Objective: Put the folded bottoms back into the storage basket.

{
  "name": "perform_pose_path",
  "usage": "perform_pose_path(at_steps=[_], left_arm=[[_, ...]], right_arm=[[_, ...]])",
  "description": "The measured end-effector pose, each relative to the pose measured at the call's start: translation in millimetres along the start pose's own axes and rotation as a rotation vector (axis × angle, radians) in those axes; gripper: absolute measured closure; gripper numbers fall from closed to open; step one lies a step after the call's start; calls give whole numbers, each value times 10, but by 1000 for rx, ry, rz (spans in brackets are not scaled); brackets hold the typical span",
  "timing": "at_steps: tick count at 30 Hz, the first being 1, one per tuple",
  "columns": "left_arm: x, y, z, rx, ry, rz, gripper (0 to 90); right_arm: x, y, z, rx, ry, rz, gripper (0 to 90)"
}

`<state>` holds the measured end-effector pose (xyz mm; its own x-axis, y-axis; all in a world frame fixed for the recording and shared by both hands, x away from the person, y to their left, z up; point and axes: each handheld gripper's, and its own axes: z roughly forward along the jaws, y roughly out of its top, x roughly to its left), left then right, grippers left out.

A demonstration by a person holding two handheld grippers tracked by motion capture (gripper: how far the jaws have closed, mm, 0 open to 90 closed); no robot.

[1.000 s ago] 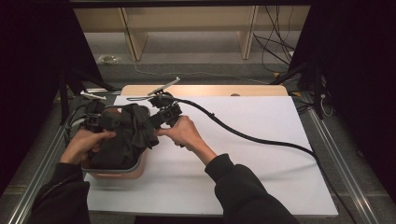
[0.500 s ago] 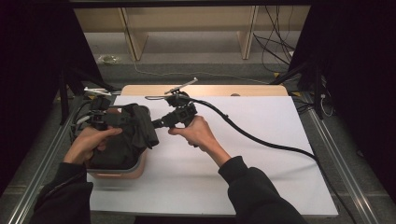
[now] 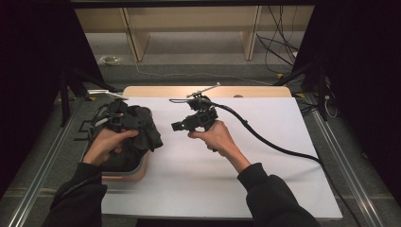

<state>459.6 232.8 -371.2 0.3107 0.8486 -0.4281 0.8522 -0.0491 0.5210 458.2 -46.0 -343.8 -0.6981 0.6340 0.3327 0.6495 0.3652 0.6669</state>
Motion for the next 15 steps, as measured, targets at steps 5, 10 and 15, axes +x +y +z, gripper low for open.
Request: perform_pose_path(at_steps=[5, 10, 15], left_arm=[[64, -61, 57, 20, 39, 37, 603], [137, -106, 15, 41, 56, 63, 797], [191, -131, 5, 72, 58, 78, 817]], right_arm=[[-101, -80, -43, -3, -2, 15, 332], [-197, -164, -112, -4, -11, 37, 335], [-273, -246, -203, -12, -20, 47, 337]])
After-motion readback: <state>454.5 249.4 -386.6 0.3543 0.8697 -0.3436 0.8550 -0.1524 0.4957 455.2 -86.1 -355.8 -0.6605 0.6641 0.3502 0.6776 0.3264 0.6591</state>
